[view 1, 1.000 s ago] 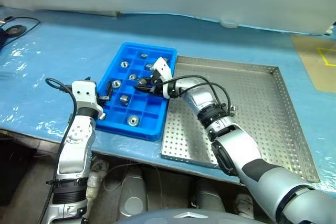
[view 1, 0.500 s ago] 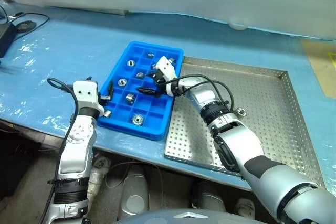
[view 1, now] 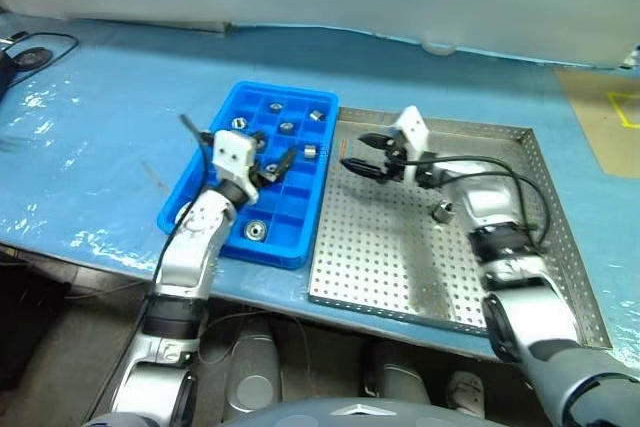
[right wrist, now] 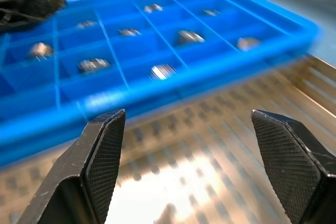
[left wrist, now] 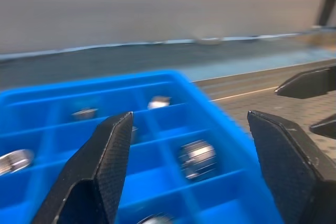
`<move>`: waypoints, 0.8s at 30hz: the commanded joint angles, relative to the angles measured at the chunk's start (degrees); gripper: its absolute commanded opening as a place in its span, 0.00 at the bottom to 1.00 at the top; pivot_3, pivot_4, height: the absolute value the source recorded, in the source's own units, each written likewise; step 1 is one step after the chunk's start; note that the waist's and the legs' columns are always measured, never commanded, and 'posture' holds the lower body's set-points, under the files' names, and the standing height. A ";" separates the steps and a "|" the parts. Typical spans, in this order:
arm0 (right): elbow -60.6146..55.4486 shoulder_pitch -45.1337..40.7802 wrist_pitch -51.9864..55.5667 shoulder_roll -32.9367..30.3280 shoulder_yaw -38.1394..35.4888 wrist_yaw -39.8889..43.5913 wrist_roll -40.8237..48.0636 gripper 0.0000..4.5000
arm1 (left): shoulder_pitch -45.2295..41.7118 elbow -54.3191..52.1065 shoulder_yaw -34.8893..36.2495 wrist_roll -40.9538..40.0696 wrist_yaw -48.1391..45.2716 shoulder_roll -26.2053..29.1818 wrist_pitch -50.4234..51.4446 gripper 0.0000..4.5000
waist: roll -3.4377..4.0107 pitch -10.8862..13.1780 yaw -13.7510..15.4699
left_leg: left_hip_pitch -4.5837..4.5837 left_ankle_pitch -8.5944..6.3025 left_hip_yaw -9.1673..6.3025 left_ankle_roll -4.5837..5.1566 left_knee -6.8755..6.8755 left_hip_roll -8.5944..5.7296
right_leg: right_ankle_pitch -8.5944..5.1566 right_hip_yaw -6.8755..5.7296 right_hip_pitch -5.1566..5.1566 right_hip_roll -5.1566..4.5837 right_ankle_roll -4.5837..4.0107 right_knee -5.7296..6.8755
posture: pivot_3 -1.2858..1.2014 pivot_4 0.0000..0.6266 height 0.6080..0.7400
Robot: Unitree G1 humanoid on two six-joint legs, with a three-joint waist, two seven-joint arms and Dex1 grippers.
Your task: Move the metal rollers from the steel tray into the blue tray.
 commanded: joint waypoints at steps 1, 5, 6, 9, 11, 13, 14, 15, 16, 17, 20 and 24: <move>-6.99 2.66 3.57 -2.41 -3.20 -2.91 1.83 0.90 | -2.19 2.12 -1.46 -0.18 -2.58 -0.56 -2.59 0.81 | 0.01 0.00 -1.46 | 0.02 0.00 0.02 0.00 0.00 0.00 | 0.00 0.02 0.00 0.00 0.00 0.00 | 0.53 0.24 1.00; -11.00 7.58 7.02 -5.45 -4.85 -4.28 2.34 0.90 | -3.85 5.29 -2.13 -0.21 -4.27 -1.43 -3.62 0.81 | 0.01 -0.01 -3.20 | 0.13 0.00 0.09 0.01 -0.01 0.00 | 0.02 0.19 0.00 0.07 0.03 0.02 | 0.51 0.24 1.00; -12.40 9.41 8.40 -6.28 -5.37 -4.09 2.95 0.90 | -4.28 6.58 -2.45 0.13 -4.75 -1.50 -4.00 0.81 | 0.02 -0.01 -3.44 | 0.15 0.00 0.12 0.01 0.00 -0.01 | 0.03 0.22 0.00 0.07 0.05 0.02 | 0.50 0.24 1.00; -14.62 13.54 11.39 -7.56 -6.55 -4.35 4.51 0.90 | -5.00 9.29 -2.86 0.64 -5.65 -1.75 -5.01 0.81 | 0.03 -0.02 -3.94 | 0.16 -0.01 0.15 0.03 0.00 -0.04 | 0.03 0.25 0.04 0.04 0.05 -0.02 | 0.50 0.24 1.00; -15.69 15.59 12.73 -7.89 -6.30 -4.56 4.96 0.90 | -5.36 10.04 -2.95 0.67 -6.16 -1.90 -5.27 0.81 | 0.03 -0.02 -4.36 | 0.17 -0.02 0.23 0.07 0.02 -0.09 | 0.06 0.32 0.03 -0.01 0.09 -0.05 | 0.49 0.24 1.00; -15.15 17.44 13.14 -8.34 -5.36 -5.64 3.77 0.90 | -5.81 10.97 -3.17 1.12 -6.47 -1.90 -5.53 0.81 | 0.03 -0.02 -4.43 | 0.17 -0.03 0.27 0.10 0.03 -0.11 | 0.06 0.35 0.02 -0.03 0.11 -0.05 | 0.49 0.24 1.00; -14.83 18.23 12.74 -8.79 -4.55 -5.93 2.80 0.80 | -5.95 11.28 -3.16 1.22 -6.50 -1.92 -5.64 0.81 | 0.04 -0.02 -4.42 | 0.19 -0.03 0.27 0.10 0.03 -0.11 | 0.06 0.35 0.03 -0.03 0.11 -0.05 | 0.49 0.24 1.00; -14.73 18.64 12.49 -8.99 -4.18 -6.06 2.49 0.75 | -6.04 11.48 -3.11 1.29 -6.48 -1.92 -5.76 0.81 | 0.06 -0.03 -4.42 | 0.19 -0.03 0.28 0.10 0.03 -0.11 | 0.07 0.36 0.02 -0.03 0.12 -0.05 | 0.49 0.24 1.00; -14.81 18.85 12.33 -9.07 -4.02 -6.07 2.53 0.68 | -6.10 11.59 -3.05 1.33 -6.47 -1.93 -5.85 0.81 | 0.05 -0.03 -4.43 | 0.22 -0.03 0.31 0.11 0.03 -0.12 | 0.07 0.38 0.04 -0.05 0.13 -0.05 | 0.49 0.24 1.00; -15.02 18.80 12.22 -9.03 -3.91 -6.03 2.76 0.60 | -6.15 11.67 -2.91 1.36 -6.43 -1.89 -5.93 0.81 | 0.05 -0.03 -4.43 | 0.25 -0.03 0.32 0.11 0.03 -0.13 | 0.07 0.39 0.07 -0.05 0.13 -0.05 | 0.49 0.24 1.00; -14.93 16.86 11.55 -8.38 -3.95 -6.04 3.48 0.37 | -6.05 11.36 -2.05 1.58 -5.34 -1.69 -6.16 0.81 | 0.05 -0.03 -4.48 | 0.28 -0.03 0.33 0.11 0.03 -0.13 | 0.06 0.41 0.09 -0.04 0.16 -0.07 | 0.50 0.24 1.00; -13.24 12.57 9.64 -6.46 -3.66 -5.96 3.91 0.36 | -5.55 10.40 -0.35 2.02 -2.61 -1.05 -6.28 0.81 | 0.06 -0.04 -4.64 | 0.23 -0.03 0.34 0.12 0.03 -0.13 | 0.08 0.42 0.00 -0.04 0.16 -0.05 | 0.51 0.24 1.00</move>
